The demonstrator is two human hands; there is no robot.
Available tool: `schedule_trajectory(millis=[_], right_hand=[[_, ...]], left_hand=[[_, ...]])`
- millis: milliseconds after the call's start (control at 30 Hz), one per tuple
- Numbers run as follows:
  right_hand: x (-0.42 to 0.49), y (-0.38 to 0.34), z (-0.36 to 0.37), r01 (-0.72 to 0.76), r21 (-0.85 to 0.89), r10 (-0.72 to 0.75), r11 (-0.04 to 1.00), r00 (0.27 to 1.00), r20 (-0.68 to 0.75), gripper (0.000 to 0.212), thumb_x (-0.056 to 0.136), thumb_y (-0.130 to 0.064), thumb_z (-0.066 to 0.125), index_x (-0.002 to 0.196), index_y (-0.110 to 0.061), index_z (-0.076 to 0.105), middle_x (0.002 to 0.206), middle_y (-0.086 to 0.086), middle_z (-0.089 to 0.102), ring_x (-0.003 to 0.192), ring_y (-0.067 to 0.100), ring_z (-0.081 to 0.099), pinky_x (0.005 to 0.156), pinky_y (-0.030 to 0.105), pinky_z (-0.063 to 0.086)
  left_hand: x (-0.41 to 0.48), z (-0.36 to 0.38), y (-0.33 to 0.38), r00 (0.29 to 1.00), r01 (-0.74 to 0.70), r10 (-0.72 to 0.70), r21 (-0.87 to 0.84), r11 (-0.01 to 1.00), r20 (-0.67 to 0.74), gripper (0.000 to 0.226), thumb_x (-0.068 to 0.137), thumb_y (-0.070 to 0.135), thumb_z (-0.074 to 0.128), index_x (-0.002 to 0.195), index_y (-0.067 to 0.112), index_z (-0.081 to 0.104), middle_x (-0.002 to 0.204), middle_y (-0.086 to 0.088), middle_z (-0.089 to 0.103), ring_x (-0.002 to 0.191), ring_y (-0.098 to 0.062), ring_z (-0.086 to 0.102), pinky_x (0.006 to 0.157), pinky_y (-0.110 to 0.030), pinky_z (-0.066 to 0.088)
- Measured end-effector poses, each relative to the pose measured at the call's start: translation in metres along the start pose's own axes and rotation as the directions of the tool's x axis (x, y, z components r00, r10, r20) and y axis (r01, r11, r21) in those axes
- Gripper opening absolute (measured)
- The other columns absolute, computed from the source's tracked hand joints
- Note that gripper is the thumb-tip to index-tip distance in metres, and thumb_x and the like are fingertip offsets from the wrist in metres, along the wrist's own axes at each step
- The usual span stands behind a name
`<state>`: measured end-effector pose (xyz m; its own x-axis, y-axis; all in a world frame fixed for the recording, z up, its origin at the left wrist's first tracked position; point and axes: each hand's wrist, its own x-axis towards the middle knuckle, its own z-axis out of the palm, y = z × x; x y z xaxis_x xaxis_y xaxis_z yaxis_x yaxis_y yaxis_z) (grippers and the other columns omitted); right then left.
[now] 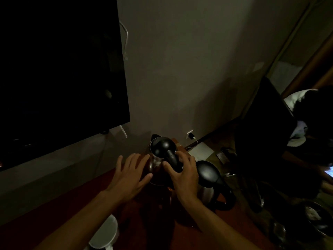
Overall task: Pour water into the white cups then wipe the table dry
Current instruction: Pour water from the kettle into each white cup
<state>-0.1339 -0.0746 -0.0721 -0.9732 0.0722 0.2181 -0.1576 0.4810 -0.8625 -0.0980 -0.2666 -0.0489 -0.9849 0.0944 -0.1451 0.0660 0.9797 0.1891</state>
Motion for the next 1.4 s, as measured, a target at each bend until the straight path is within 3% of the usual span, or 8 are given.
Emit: schedule_trajectory(millis=[133,267,433,667,967,1167,1400], right_hand=[[0.005,-0.005,-0.032,0.072,-0.060,-0.071,0.996,0.997,0.019,0.046,0.081,-0.051,0.074,0.122,-0.038,0.056,0.113,-0.016,0.047,0.100,0.001,0.053,0.079,0.022,0.052],[0.008,-0.007,-0.079,0.120,-0.068,-0.121,0.991,0.993,-0.013,0.041,0.081,-0.054,0.074,0.117,-0.046,0.054,0.109,-0.022,0.047,0.098,-0.006,0.051,0.074,0.013,0.045],[0.012,0.007,-0.136,0.114,-0.123,-0.125,0.986,0.988,-0.087,0.050,0.082,-0.054,0.074,0.125,-0.035,0.058,0.110,-0.019,0.048,0.099,-0.006,0.049,0.076,0.012,0.040],[0.010,0.046,-0.176,0.064,-0.198,-0.084,0.978,0.992,-0.095,0.052,0.082,-0.058,0.071,0.126,-0.035,0.058,0.109,-0.020,0.043,0.100,0.002,0.051,0.081,0.027,0.055],[0.005,0.080,-0.180,-0.012,-0.120,0.006,0.993,0.999,-0.046,0.049,0.083,-0.055,0.071,0.126,-0.036,0.056,0.108,-0.013,0.052,0.098,0.002,0.052,0.076,0.016,0.045],[-0.005,0.098,-0.160,0.008,-0.155,0.002,0.988,0.998,0.063,0.059,0.081,-0.069,0.062,0.131,-0.040,0.050,0.111,-0.018,0.050,0.098,-0.002,0.048,0.078,0.012,0.039],[-0.010,0.110,-0.150,0.077,-0.194,-0.055,0.978,0.992,0.115,0.058,0.082,-0.064,0.066,0.132,-0.039,0.052,0.101,-0.025,0.047,0.087,-0.010,0.047,0.068,0.007,0.034]], left_hand=[[-0.001,-0.013,0.025,0.998,-0.020,0.022,0.040,0.999,-0.057,0.068,0.101,0.061,0.015,0.158,0.031,-0.007,0.165,0.001,0.002,0.153,-0.016,-0.009,0.120,-0.052,-0.015],[0.006,-0.025,0.054,0.994,-0.049,0.056,0.076,0.996,-0.094,0.069,0.100,0.062,0.013,0.158,0.032,-0.008,0.165,0.000,0.004,0.153,-0.017,-0.007,0.120,-0.053,-0.013],[0.009,-0.031,0.102,0.988,-0.088,0.099,0.098,0.991,-0.119,0.069,0.100,0.064,0.012,0.158,0.034,-0.010,0.165,0.000,0.002,0.153,-0.016,-0.009,0.119,-0.052,-0.017],[0.018,-0.021,0.159,0.981,-0.148,0.162,0.124,0.981,-0.110,0.070,0.100,0.064,0.013,0.158,0.032,-0.007,0.165,0.001,0.001,0.153,-0.016,-0.011,0.119,-0.052,-0.017],[0.049,0.002,0.183,0.967,-0.249,0.256,0.176,0.952,-0.015,0.076,0.096,0.071,0.018,0.158,0.035,-0.009,0.166,-0.002,-0.002,0.153,-0.017,-0.012,0.118,-0.054,-0.018],[0.067,0.015,0.168,0.918,-0.395,0.383,0.299,0.868,0.103,0.097,0.081,0.089,0.015,0.157,0.036,-0.013,0.167,-0.001,-0.002,0.153,-0.018,-0.013,0.118,-0.052,-0.021],[0.092,0.023,0.158,0.845,-0.534,0.508,0.222,0.816,0.165,0.113,0.069,0.099,0.026,0.156,0.038,-0.014,0.165,0.001,0.001,0.152,-0.016,-0.009,0.118,-0.050,-0.020]])
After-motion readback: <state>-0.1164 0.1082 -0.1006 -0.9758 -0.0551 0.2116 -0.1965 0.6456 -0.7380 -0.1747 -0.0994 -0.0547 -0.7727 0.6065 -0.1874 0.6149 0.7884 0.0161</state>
